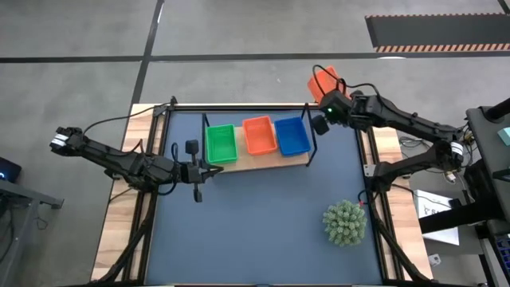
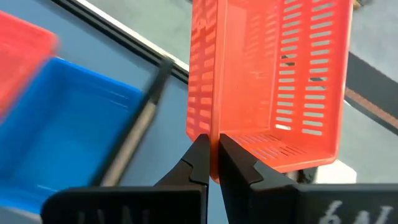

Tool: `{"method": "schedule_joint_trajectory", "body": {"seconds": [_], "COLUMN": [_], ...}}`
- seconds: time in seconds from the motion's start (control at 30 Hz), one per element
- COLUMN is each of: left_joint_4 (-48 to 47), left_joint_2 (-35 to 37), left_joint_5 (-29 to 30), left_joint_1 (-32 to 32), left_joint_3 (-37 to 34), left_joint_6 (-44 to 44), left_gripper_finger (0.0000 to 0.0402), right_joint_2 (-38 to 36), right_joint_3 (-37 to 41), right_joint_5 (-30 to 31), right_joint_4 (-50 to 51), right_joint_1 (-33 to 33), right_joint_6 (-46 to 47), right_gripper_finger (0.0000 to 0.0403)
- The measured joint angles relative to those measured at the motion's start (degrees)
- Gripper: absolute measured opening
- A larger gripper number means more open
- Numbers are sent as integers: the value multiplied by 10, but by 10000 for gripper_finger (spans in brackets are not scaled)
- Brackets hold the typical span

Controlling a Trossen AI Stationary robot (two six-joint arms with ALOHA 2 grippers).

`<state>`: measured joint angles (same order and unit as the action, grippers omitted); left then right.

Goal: Stack baskets on shelf by color
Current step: Stack the orange basket on top of the orange basket on the shelf

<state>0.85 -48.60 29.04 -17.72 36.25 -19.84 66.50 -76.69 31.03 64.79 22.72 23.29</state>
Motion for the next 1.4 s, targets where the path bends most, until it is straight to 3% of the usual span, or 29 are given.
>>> {"method": "schedule_joint_trajectory", "body": {"seconds": [0.2, 0.5, 1.0, 1.17, 1.4], "left_joint_4": [2, 1, -10, -32, -45], "left_joint_2": [0, 0, 17, 20, 25], "left_joint_5": [0, 16, 60, 60, 60], "left_joint_1": [0, 0, -1, -9, -11], "left_joint_3": [0, 0, 0, -1, -1], "left_joint_6": [0, 0, 30, 30, 25], "left_gripper_finger": [0, 0, 0, 0, 0], "right_joint_2": [22, 165, 414, 474, 525], "right_joint_3": [-63, -197, -407, -457, -515], "right_joint_5": [-38, -72, -68, -21, -23], "right_joint_4": [-14, -18, 24, 81, 109], "right_joint_1": [-75, -200, -214, -206, -205], "right_joint_6": [42, 93, 197, 227, 242], "right_gripper_finger": [9, 11, 12, 12, 32]}}
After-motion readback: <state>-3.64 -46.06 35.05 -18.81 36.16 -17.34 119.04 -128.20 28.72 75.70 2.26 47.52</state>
